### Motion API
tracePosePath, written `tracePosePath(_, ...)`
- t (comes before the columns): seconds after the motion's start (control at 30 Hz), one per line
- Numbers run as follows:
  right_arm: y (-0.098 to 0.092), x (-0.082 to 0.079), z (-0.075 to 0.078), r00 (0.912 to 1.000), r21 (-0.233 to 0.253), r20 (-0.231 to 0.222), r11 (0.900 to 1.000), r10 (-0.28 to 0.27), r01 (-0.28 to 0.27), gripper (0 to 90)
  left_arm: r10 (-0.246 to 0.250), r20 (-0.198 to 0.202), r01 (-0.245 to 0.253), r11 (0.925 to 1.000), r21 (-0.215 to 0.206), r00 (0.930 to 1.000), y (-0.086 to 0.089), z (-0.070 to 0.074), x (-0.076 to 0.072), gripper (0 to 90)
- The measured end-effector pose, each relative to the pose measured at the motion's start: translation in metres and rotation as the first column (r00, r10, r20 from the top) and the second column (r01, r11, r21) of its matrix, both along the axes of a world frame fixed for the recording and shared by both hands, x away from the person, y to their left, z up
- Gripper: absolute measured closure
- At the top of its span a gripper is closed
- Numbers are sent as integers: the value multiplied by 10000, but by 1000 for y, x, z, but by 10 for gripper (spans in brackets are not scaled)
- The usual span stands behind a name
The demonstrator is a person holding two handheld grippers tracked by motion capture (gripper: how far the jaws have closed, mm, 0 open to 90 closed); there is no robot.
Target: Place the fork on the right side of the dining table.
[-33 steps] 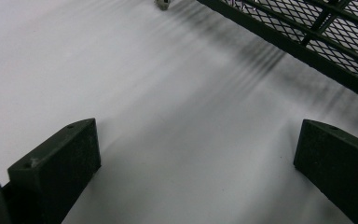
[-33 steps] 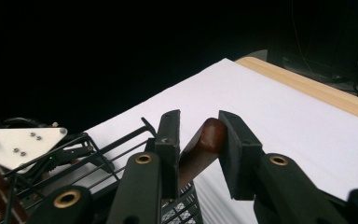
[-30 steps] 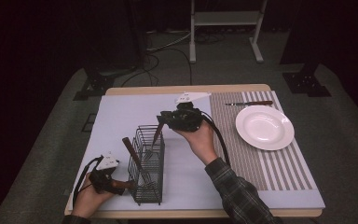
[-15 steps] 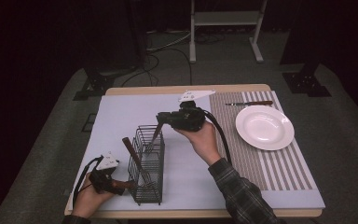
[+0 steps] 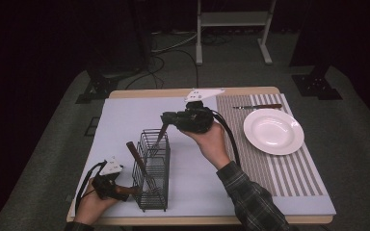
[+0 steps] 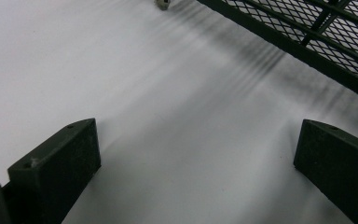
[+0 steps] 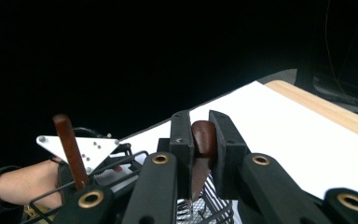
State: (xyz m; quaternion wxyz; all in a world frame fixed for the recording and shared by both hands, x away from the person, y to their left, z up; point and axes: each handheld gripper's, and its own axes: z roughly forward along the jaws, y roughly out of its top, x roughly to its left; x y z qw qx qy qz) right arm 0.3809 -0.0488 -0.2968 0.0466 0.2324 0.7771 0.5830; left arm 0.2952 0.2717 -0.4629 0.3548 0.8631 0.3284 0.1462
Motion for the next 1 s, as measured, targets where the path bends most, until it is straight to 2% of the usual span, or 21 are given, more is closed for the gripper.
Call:
tracePosePath(0.53, -10, -11, 32, 9988, 400, 496, 9992, -21, 1, 801, -14, -10, 14, 10000, 13, 10000, 0, 0, 0, 0)
tracePosePath(1.0, -43, -20, 60, 9941, 808, 919, 9955, -572, 498, 801, -11, 0, 11, 10000, 12, 10000, 0, 0, 0, 0)
